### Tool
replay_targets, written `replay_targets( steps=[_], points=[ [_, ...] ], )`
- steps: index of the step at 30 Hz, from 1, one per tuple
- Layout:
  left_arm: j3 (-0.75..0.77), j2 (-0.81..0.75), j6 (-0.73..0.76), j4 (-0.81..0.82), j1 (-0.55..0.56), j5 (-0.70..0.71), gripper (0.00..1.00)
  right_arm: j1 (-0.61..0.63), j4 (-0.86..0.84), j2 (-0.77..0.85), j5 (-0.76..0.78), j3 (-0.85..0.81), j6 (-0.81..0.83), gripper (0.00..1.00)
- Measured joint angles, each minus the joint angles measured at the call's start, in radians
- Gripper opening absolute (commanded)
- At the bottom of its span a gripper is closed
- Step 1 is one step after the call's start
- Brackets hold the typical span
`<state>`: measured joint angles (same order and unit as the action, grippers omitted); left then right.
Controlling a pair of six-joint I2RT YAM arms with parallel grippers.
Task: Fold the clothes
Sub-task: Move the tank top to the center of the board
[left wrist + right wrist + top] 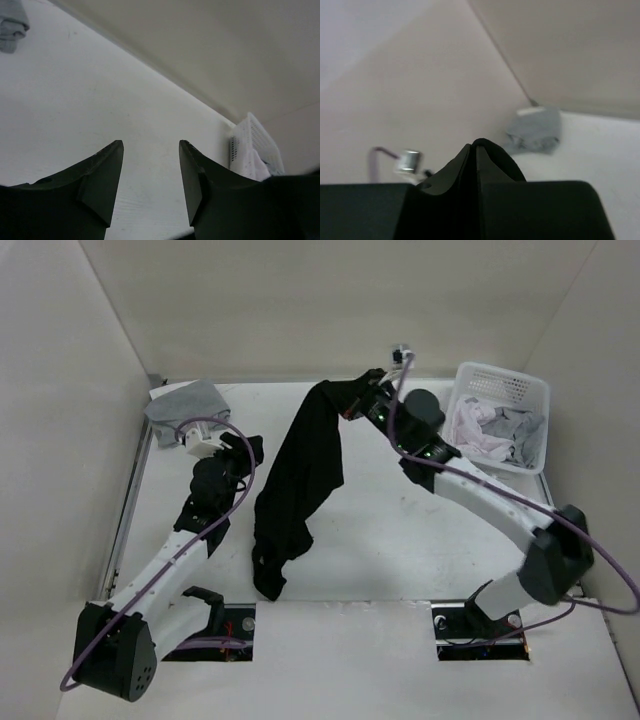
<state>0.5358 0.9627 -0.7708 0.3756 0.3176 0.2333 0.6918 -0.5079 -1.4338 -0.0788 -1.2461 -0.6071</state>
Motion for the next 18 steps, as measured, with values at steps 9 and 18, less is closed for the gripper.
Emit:
replay_targets(
  steps=[9, 18],
  points=[
    [-0.043, 0.079, -0.011, -0.1, -0.02, 0.0, 0.47, 0.048, 0.095, -0.281, 0.052, 0.152, -0.118, 0.09],
    [-0.08, 0.062, -0.011, -0.17, -0.076, -0.005, 0.46, 0.411, 0.215, -0.164, 0.087, 0.335, -0.168, 0.44]
  ],
)
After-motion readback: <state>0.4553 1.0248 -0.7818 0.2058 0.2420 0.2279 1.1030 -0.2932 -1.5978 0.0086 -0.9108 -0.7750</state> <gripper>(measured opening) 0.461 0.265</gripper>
